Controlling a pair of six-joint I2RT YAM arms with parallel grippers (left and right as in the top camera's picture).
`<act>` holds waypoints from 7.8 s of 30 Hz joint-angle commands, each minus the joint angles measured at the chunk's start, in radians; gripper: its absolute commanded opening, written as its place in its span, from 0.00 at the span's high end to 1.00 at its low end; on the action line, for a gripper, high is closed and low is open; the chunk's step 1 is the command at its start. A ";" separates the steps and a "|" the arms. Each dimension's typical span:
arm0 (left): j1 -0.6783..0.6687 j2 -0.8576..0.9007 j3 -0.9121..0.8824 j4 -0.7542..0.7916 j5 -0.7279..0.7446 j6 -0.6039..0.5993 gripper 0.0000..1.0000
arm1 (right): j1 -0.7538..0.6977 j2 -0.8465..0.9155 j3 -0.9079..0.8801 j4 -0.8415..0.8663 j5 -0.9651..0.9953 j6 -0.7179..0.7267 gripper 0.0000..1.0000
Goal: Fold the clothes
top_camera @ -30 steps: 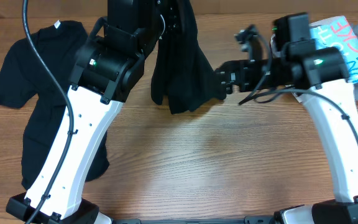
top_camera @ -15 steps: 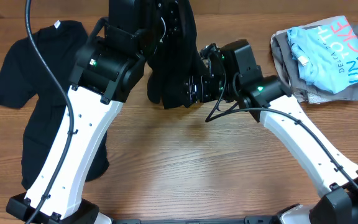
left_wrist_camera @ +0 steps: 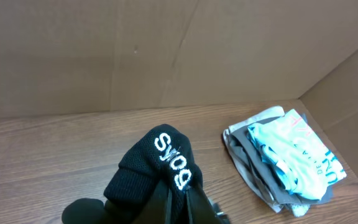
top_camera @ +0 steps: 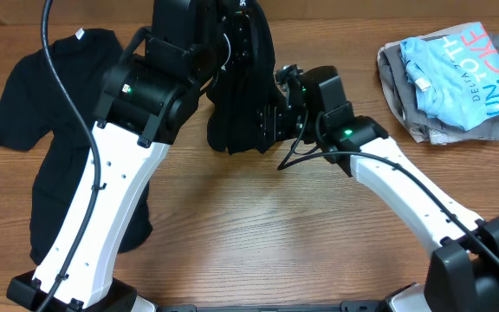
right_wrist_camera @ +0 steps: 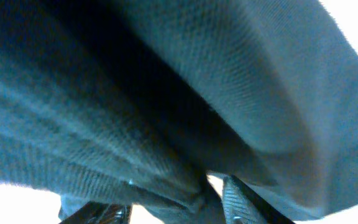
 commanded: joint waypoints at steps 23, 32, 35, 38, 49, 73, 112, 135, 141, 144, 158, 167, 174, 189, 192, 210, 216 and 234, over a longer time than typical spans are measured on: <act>0.064 -0.186 0.026 -0.251 -0.235 0.378 0.92 | -0.357 -0.186 0.613 -0.869 0.084 -0.239 0.96; 0.064 -0.283 0.026 -0.282 -0.342 0.391 0.96 | -0.368 -0.187 0.992 -1.178 0.151 -0.258 0.96; 0.064 -0.334 0.026 -0.284 -0.360 0.390 0.96 | -0.368 -0.187 1.086 -1.254 0.163 -0.258 0.96; 0.064 -0.380 0.026 -0.283 -0.360 0.378 0.96 | -0.367 -0.189 1.130 -1.287 0.193 -0.261 0.96; 0.065 -0.275 0.024 -0.293 -0.386 0.365 0.96 | -0.367 -0.057 1.131 -1.249 0.218 -0.269 0.96; 0.235 -0.113 0.174 -0.238 -0.289 0.391 0.96 | -0.369 0.165 1.125 -0.803 0.211 -0.307 0.96; 0.087 0.246 -0.166 -0.547 0.150 0.210 0.78 | -0.529 0.302 0.801 -1.020 0.111 -0.321 0.00; 0.258 0.073 -0.466 -0.615 0.119 -0.004 0.59 | -0.255 0.458 0.776 -0.861 0.155 -0.312 0.00; 0.226 -0.078 -0.793 -0.411 0.198 -0.070 0.62 | -0.257 0.465 0.775 -0.835 0.158 -0.313 0.00; 0.194 -0.130 -0.931 -0.290 0.174 -0.122 0.63 | -0.257 0.465 0.775 -0.825 0.158 -0.312 0.00; 0.185 -0.129 -1.200 0.129 -0.051 -0.249 0.64 | -0.249 0.465 0.775 -0.854 0.157 -0.312 0.00; 0.185 0.001 -1.200 0.204 -0.054 -0.246 0.64 | -0.249 0.465 0.775 -0.856 0.157 -0.313 0.00; 0.185 0.060 -1.200 0.239 -0.034 -0.246 0.66 | -0.249 0.465 0.775 -0.861 0.158 -0.313 0.00; 0.199 0.060 -1.140 0.178 -0.039 -0.215 0.80 | -0.249 0.465 0.775 -0.860 0.157 -0.313 0.00; 0.218 0.060 -1.131 0.150 -0.042 -0.198 0.92 | -0.249 0.465 0.775 -0.860 0.157 -0.312 0.00; 0.329 -0.031 -1.084 0.029 -0.048 -0.170 0.96 | -0.089 0.611 0.763 -0.701 0.296 -0.209 0.06; 0.329 -0.031 -1.084 0.044 -0.048 -0.169 0.96 | -0.058 0.668 0.763 -0.694 0.443 -0.119 0.07; 0.329 -0.031 -1.084 0.060 -0.049 -0.155 0.96 | -0.062 0.671 0.750 -0.652 0.549 -0.049 0.82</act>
